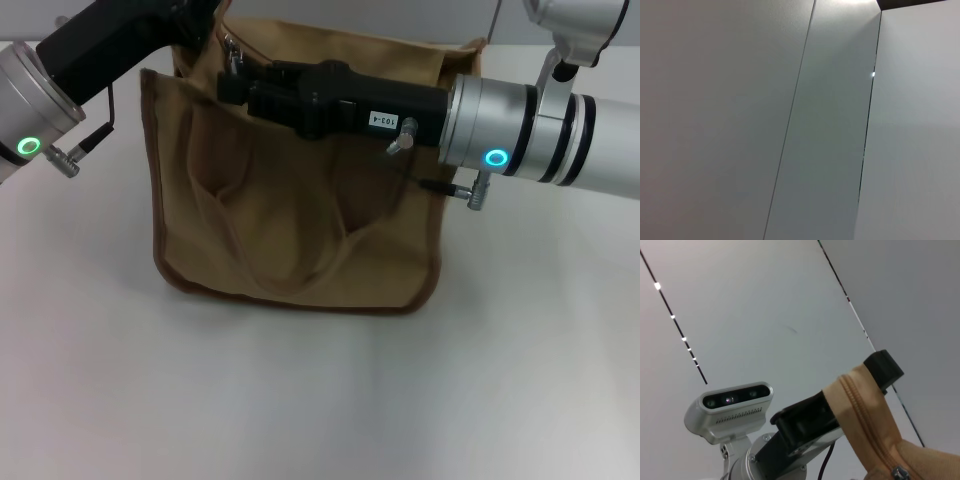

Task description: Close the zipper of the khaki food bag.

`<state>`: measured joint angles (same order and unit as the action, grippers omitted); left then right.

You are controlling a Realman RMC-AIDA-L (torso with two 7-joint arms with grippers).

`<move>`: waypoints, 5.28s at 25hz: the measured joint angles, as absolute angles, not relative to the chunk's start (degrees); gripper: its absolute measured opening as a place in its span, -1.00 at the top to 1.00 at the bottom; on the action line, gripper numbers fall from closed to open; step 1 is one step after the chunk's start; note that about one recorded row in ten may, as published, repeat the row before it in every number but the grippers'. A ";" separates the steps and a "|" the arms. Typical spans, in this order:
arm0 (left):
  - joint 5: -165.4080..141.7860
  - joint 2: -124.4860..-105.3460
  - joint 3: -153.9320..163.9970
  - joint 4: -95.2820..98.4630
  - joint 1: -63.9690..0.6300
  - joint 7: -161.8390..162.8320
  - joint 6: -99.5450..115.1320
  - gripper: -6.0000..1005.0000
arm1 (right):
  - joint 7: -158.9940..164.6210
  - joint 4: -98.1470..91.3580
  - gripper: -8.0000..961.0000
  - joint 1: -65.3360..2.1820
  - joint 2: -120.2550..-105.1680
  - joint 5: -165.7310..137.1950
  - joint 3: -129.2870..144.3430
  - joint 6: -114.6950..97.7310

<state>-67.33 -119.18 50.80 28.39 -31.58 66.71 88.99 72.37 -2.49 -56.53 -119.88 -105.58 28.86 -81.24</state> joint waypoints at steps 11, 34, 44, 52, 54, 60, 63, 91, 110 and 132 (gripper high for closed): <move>-67.32 -119.18 50.80 28.31 -31.58 66.31 88.85 0.85 | 70.59 -2.27 0.78 -56.55 -119.88 -105.55 28.30 -80.93; -65.16 -119.02 50.19 27.59 -29.62 65.24 88.55 0.83 | 69.70 -4.19 0.99 -50.59 -119.73 -104.86 27.84 -82.29; -64.55 -118.80 47.73 27.71 -28.65 64.68 88.33 0.82 | 70.43 -7.98 0.99 -43.73 -119.35 -104.15 26.72 -83.75; -64.52 -118.72 45.68 27.94 -27.26 64.68 86.45 0.82 | 73.28 -12.68 0.99 -37.96 -119.28 -104.10 24.61 -84.07; -64.51 -118.66 45.58 27.99 -26.94 64.68 86.06 0.82 | 73.38 -13.32 0.99 -36.86 -119.24 -104.07 23.58 -84.13; -64.42 -118.63 45.47 27.87 -26.32 63.80 85.69 0.81 | 73.45 -15.22 0.99 -33.41 -119.12 -104.05 19.76 -84.18; -64.40 -118.66 45.44 27.73 -25.81 63.37 85.67 0.81 | 73.46 -15.63 1.00 -31.28 -119.07 -104.04 15.52 -85.11; -64.59 -118.37 40.73 28.08 -11.62 52.18 95.89 -0.10 | 58.75 -12.56 -0.15 -28.20 -119.44 -104.43 14.14 -91.84; -98.06 -118.56 42.01 21.88 -11.94 42.92 105.55 -0.62 | 43.01 -17.96 -0.71 -20.61 -119.12 -109.85 29.49 -110.46; -111.70 -118.27 45.62 24.14 -18.22 53.42 101.92 -0.62 | 48.49 -20.96 -0.71 -23.27 -119.26 -122.14 32.13 -106.77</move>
